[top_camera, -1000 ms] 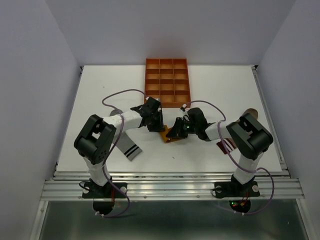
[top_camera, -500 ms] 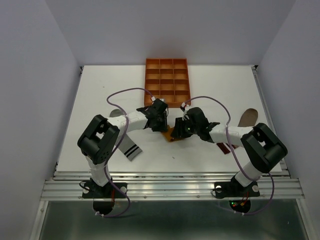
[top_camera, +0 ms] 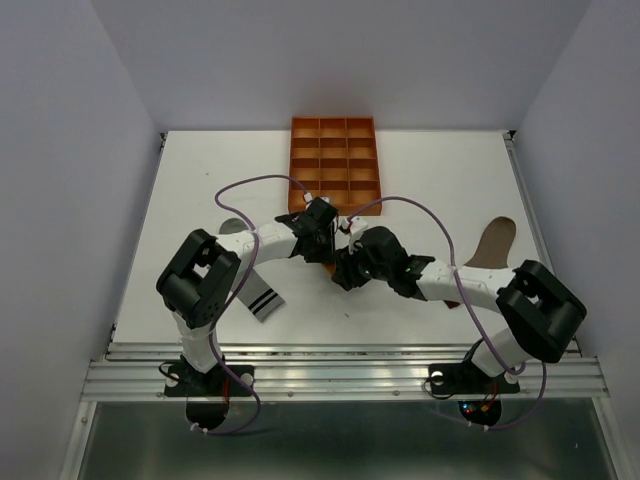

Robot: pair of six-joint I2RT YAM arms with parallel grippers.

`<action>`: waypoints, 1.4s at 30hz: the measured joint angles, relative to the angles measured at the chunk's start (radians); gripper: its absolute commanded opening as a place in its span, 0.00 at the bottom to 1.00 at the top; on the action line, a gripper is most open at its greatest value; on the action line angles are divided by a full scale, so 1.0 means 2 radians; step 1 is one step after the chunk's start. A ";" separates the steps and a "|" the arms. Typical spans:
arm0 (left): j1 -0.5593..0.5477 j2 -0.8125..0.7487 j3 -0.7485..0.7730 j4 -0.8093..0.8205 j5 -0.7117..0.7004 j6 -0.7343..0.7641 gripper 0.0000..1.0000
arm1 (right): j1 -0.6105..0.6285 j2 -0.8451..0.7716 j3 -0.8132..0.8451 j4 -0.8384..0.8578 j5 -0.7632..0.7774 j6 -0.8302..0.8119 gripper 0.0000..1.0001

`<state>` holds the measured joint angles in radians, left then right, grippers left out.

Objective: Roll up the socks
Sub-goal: Roll the sock at the center of the board.

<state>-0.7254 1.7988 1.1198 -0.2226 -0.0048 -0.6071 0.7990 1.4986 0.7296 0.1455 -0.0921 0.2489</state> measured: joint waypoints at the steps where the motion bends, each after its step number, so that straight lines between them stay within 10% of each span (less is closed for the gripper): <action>1: 0.000 0.000 0.000 0.000 0.000 0.000 0.40 | 0.004 0.001 0.000 0.001 0.006 -0.005 0.52; 37: 0.005 0.000 -0.001 -0.004 0.026 -0.014 0.40 | 0.082 0.089 0.037 0.017 0.200 -0.059 0.52; 42: 0.010 -0.002 -0.006 -0.003 0.037 -0.027 0.41 | 0.095 0.104 0.037 0.016 0.233 -0.038 0.36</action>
<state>-0.7048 1.7954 1.1080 -0.2291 0.0689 -0.6613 0.9886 1.7061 0.8036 0.1772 0.3733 0.1722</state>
